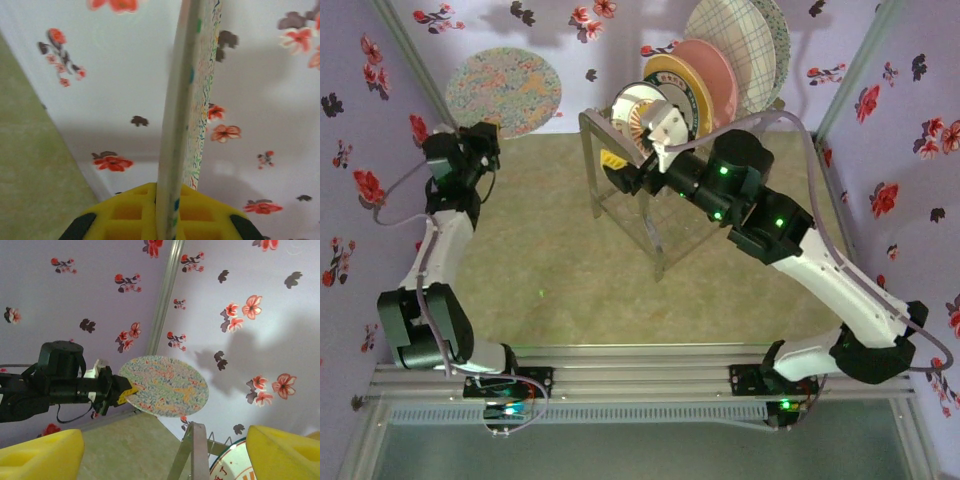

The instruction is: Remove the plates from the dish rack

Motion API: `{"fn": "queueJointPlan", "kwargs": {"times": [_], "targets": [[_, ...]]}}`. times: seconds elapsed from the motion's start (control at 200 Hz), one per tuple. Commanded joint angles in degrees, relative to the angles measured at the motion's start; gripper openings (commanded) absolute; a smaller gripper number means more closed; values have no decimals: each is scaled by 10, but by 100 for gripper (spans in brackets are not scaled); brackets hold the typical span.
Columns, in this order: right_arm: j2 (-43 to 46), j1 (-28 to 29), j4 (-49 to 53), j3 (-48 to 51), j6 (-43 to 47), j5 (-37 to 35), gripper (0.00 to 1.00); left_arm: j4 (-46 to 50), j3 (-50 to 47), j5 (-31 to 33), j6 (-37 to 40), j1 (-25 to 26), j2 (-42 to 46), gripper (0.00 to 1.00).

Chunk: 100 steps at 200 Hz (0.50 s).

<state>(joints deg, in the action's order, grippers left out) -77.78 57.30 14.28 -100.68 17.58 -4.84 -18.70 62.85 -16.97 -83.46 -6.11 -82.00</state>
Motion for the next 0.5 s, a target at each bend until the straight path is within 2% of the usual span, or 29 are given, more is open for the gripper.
{"fn": "queueJointPlan", "kwargs": {"times": [0.0,0.295,0.495], "targets": [[-12,24,17,-28,46,-38,85,-83,-36,-1,20,-12,10,0],[-45,52,44,-45,37,-66,87,-164,-123,-10,30,-16,-59,0],[-52,52,45,-48,36,-77,88,-207,-139,-29,48,-15,-128,0]]}}
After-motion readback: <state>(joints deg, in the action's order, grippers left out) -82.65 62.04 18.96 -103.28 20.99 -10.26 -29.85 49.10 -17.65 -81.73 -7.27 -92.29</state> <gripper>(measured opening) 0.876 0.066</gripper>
